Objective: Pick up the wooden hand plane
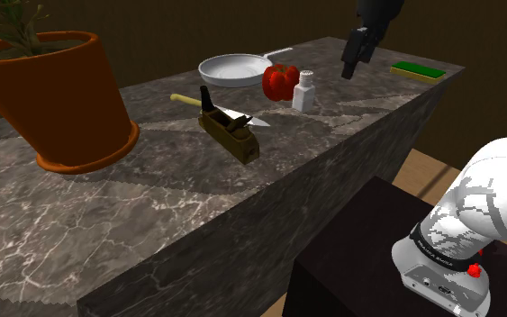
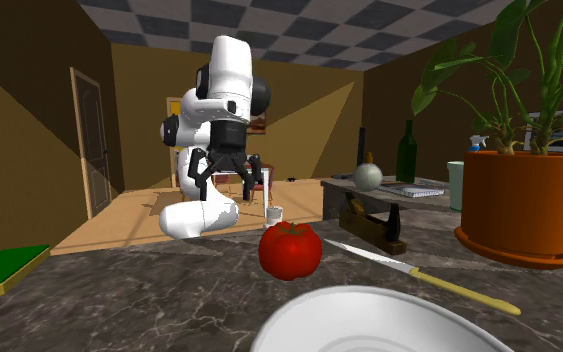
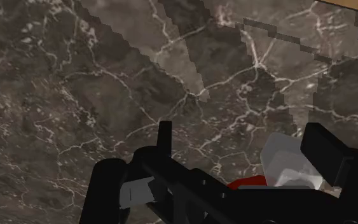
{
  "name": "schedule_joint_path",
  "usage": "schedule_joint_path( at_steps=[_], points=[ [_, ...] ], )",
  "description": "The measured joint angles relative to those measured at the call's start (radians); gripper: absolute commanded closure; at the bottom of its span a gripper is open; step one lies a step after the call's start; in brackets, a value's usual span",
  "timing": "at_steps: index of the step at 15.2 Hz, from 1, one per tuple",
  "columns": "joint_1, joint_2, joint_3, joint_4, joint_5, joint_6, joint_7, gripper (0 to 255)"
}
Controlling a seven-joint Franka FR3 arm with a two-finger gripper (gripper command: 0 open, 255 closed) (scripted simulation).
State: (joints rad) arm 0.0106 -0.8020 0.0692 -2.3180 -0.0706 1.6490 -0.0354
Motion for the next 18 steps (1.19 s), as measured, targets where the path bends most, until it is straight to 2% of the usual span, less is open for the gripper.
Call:
schedule_joint_path(
  at_steps=[2, 6, 13, 18],
  points=[
    [0.002, 0.011, 0.010, 0.008, 0.007, 0.000, 0.013, 0],
    [0.014, 0.068, 0.080, 0.040, 0.054, 0.004, 0.106, 0],
    [0.027, 0.233, 0.230, 0.184, 0.131, -0.007, 0.310, 0],
    [0.026, 0.381, 0.330, 0.312, 0.151, -0.006, 0.453, 0]
  ],
)
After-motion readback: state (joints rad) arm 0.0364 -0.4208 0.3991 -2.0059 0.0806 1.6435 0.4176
